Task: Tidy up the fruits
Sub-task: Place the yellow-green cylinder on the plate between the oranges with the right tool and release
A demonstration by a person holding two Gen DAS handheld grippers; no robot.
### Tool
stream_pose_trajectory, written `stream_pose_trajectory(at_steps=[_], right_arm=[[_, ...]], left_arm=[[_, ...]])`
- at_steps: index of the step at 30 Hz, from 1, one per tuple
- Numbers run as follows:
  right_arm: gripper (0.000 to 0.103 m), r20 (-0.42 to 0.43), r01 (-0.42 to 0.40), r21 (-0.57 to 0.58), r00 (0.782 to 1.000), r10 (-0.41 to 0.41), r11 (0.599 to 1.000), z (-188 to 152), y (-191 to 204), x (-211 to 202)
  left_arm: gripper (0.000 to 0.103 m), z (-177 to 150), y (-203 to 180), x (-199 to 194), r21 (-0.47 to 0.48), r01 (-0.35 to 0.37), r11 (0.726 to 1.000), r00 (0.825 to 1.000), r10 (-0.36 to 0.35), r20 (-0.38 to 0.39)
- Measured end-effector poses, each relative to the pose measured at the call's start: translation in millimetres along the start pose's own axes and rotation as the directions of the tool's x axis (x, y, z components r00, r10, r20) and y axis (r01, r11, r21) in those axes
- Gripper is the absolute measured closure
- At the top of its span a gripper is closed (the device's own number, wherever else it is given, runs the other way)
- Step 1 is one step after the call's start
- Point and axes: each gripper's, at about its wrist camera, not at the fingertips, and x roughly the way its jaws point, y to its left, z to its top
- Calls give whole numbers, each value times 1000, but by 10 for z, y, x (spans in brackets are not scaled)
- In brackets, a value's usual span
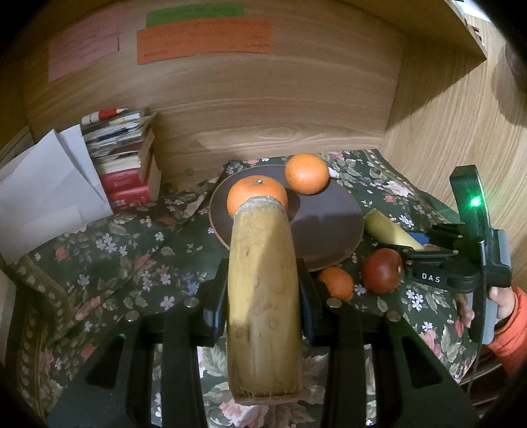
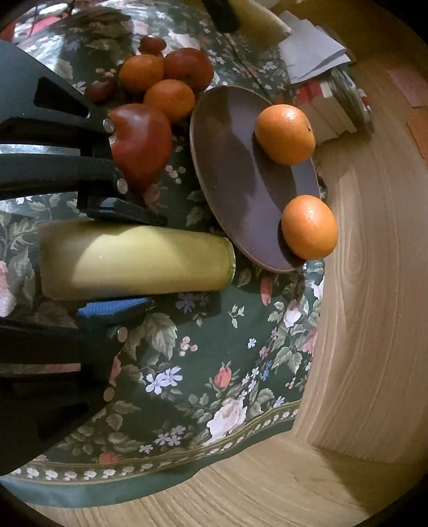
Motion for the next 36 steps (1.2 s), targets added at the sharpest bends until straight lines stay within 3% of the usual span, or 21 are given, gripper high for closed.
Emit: stream_pose_trajectory(at_steps=[6, 23, 30, 36], right_arm=[[68, 27, -16, 39, 1000, 15, 999, 0, -77, -97], [68, 161, -30, 12, 987, 27, 999, 283, -20, -492], [68, 183, -60, -40, 981, 66, 997, 509, 164, -421], [68, 155, -100, -82, 982, 112, 992, 626, 344, -216]], left_arm=[[67, 87, -77, 53, 11, 18, 1000, 1000, -18, 3], [67, 353, -211, 264, 43, 41, 998, 999, -42, 1], [67, 459, -170, 424, 17, 49, 999, 999, -49, -4], [67, 575, -67, 494, 3, 28, 1000, 1000, -28, -7]])
